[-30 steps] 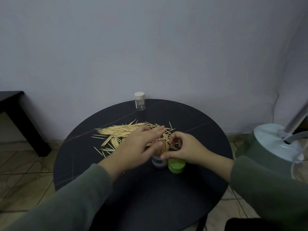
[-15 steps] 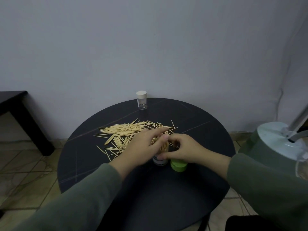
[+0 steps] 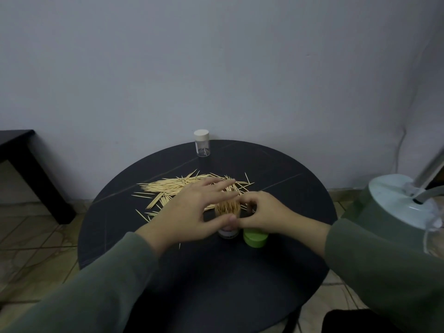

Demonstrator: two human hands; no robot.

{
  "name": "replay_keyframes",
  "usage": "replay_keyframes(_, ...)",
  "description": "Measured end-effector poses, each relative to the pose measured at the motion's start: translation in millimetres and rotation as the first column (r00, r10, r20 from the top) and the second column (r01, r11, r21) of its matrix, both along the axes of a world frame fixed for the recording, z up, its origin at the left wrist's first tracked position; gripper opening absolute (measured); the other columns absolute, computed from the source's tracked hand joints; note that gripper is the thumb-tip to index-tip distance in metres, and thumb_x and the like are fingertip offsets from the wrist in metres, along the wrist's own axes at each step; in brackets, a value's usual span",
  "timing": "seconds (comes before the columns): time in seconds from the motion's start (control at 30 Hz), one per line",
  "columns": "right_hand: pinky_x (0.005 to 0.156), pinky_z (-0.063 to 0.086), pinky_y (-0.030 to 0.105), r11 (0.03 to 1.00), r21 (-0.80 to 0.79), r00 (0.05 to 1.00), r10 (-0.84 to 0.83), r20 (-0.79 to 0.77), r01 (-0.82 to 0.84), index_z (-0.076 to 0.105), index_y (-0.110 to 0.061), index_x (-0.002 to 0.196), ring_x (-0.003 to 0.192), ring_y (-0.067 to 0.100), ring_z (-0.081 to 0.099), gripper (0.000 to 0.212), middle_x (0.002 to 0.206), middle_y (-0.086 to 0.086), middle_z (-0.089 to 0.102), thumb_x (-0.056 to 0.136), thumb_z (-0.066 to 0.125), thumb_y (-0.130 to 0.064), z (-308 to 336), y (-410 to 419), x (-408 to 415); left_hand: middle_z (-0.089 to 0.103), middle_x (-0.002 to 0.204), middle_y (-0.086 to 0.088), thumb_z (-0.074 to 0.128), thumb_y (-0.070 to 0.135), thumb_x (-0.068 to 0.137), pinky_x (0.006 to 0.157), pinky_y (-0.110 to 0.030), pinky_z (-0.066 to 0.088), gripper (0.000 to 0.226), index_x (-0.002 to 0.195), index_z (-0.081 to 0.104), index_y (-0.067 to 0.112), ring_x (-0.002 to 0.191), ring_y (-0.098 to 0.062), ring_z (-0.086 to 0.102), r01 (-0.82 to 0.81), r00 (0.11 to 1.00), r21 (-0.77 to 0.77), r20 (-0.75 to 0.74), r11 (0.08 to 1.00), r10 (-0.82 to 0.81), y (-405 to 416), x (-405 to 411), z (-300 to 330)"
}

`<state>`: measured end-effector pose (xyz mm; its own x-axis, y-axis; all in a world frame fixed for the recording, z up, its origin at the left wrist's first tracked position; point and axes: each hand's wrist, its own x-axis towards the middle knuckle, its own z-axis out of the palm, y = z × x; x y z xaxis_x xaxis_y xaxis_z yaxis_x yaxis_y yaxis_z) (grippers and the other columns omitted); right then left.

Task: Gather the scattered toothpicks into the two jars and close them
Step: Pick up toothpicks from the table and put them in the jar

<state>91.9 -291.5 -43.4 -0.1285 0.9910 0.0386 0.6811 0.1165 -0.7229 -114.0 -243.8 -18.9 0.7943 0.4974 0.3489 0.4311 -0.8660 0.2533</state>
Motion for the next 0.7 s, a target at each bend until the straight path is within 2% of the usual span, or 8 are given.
replay_keyframes(0.1,0.064,0.041,0.026,1.0,-0.001,1.0,0.007,0.016,-0.007,0.068,-0.05,0.101,0.069,0.005,0.051,0.058,0.085,0.002,0.065,0.051,0.067,-0.079,-1.1,2.0,-0.1,0.051,0.142,0.009,0.036,0.068,0.083,0.109,-0.047,0.035,0.071,0.142,0.046,0.03,0.139,-0.01,0.035,-0.087,0.994,0.045,-0.063,0.995,0.09,-1.7,-0.5,2.9)
replay_keyframes(0.2,0.067,0.044,0.029,1.0,0.001,0.999,-0.006,0.052,0.006,0.064,-0.045,0.082,0.072,0.008,0.052,0.029,0.084,-0.001,0.062,0.06,0.069,-0.063,4.2,-0.9,-0.3,0.047,0.145,0.007,0.033,0.071,0.083,0.113,-0.041,0.028,0.072,0.145,0.039,0.034,0.144,-0.007,0.023,-0.022,0.983,-0.008,-0.181,1.0,0.02,-5.2,0.7,3.1)
replay_keyframes(0.27,0.067,0.039,0.026,1.0,-0.008,0.999,0.0,0.049,0.0,0.061,-0.046,0.081,0.071,0.005,0.049,0.02,0.079,-0.006,0.058,0.068,0.074,-0.054,6.5,-2.0,-0.1,0.042,0.148,0.012,0.032,0.072,0.083,0.113,-0.044,0.028,0.071,0.144,0.04,0.036,0.146,-0.008,0.016,-0.001,0.979,0.002,-0.202,1.0,0.001,-2.1,1.0,4.1)
replay_keyframes(0.3,0.069,0.036,0.025,1.0,-0.017,0.999,0.001,0.047,0.0,0.063,-0.046,0.088,0.071,0.003,0.048,0.025,0.078,-0.011,0.056,0.068,0.074,-0.055,5.1,-1.2,0.2,0.037,0.151,0.014,0.03,0.073,0.083,0.114,-0.046,0.027,0.07,0.142,0.042,0.038,0.147,-0.01,0.014,-0.01,0.976,0.02,-0.219,1.0,0.014,1.2,0.2,4.6)
replay_keyframes(0.37,0.078,0.032,0.028,0.999,-0.03,0.999,-0.014,0.044,0.015,0.065,-0.043,0.111,0.072,-0.002,0.045,0.059,0.079,-0.02,0.053,0.059,0.07,-0.069,2.2,0.5,0.1,0.03,0.153,0.015,0.027,0.074,0.081,0.114,-0.048,0.026,0.069,0.138,0.048,0.04,0.148,-0.012,0.011,-0.03,0.972,0.045,-0.233,0.999,0.04,6.0,-2.4,6.1)
replay_keyframes(0.43,0.081,0.03,0.033,0.999,-0.033,0.999,-0.022,0.042,0.024,0.063,-0.043,0.119,0.072,-0.004,0.044,0.077,0.081,-0.022,0.055,0.05,0.067,-0.078,1.5,1.2,-0.9,0.032,0.151,0.015,0.031,0.071,0.082,0.113,-0.047,0.028,0.066,0.134,0.053,0.037,0.147,-0.012,0.015,-0.03,0.984,0.029,-0.173,0.999,0.035,7.2,-5.1,6.6)
replay_keyframes(0.57,0.083,0.029,0.034,1.0,-0.027,1.0,-0.005,0.003,0.005,0.064,-0.052,0.112,0.072,-0.005,0.046,0.068,0.085,-0.021,0.062,0.049,0.069,-0.077,3.4,-0.3,-0.7,0.043,0.144,0.016,0.037,0.067,0.084,0.106,-0.047,0.036,0.059,0.126,0.063,0.034,0.143,-0.013,0.026,-0.027,0.994,0.079,-0.104,0.996,0.035,8.0,-6.6,7.1)
replay_keyframes(0.7,0.081,0.03,0.033,1.0,-0.02,1.0,-0.013,0.025,0.013,0.064,-0.046,0.117,0.07,-0.004,0.044,0.077,0.081,-0.021,0.057,0.048,0.067,-0.081,0.0,2.1,0.2,0.047,0.142,0.015,0.038,0.064,0.085,0.106,-0.043,0.035,0.052,0.121,0.066,0.037,0.143,-0.013,0.028,0.016,0.993,0.08,-0.118,0.997,-0.007,7.5,-6.7,6.8)
